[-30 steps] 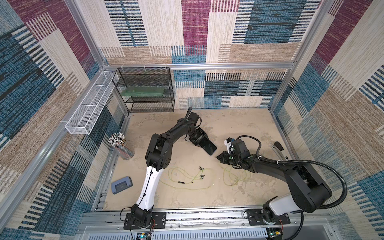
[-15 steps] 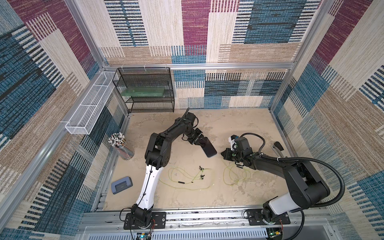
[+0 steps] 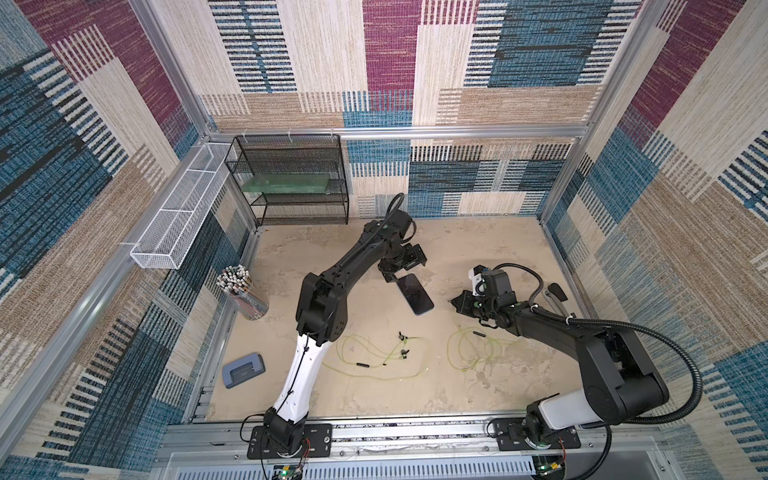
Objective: Plug wired earphones into phones
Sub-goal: Move the phone to the center of the board.
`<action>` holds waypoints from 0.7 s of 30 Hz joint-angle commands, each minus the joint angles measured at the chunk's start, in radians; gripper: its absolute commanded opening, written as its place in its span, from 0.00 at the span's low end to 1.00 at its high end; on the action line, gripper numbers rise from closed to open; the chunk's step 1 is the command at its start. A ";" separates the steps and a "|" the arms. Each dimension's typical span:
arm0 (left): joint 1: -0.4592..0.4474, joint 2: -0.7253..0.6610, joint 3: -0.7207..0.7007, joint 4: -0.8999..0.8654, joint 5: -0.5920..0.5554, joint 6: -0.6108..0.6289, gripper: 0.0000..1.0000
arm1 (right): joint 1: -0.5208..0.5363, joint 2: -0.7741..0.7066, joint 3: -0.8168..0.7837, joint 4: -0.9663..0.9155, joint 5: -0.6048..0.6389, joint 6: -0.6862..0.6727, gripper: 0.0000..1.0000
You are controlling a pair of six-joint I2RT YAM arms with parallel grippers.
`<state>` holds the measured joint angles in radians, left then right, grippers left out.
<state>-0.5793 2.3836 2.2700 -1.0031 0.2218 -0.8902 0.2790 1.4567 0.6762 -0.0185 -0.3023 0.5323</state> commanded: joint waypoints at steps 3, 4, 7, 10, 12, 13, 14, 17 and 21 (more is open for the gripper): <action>-0.074 0.180 0.285 -0.238 -0.258 0.072 0.99 | -0.021 -0.041 0.014 -0.023 -0.023 0.005 0.00; -0.083 0.216 0.337 -0.267 -0.276 0.072 0.99 | -0.023 -0.047 0.012 -0.022 -0.027 0.004 0.00; -0.098 0.274 0.390 -0.301 -0.307 0.049 0.99 | -0.026 -0.053 0.005 -0.006 -0.051 -0.006 0.00; -0.110 0.273 0.342 -0.298 -0.338 0.043 0.99 | -0.028 -0.035 0.000 0.028 -0.088 -0.006 0.00; -0.117 0.270 0.324 -0.297 -0.344 0.038 0.99 | -0.028 -0.019 -0.005 0.061 -0.112 -0.005 0.00; -0.120 0.273 0.323 -0.298 -0.343 0.031 0.99 | -0.030 -0.012 -0.007 0.075 -0.124 -0.002 0.00; -0.120 0.278 0.327 -0.297 -0.333 0.022 0.99 | -0.032 -0.004 -0.007 0.086 -0.136 -0.002 0.00; -0.122 0.305 0.341 -0.291 -0.302 -0.007 0.99 | -0.034 0.004 -0.009 0.102 -0.153 -0.002 0.00; -0.127 0.333 0.339 -0.260 -0.258 -0.046 0.99 | -0.037 0.008 -0.022 0.103 -0.161 -0.012 0.00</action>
<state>-0.7029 2.6915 2.6106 -1.2781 -0.0959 -0.8883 0.2451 1.4601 0.6609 0.0410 -0.4412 0.5365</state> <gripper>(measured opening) 0.986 0.097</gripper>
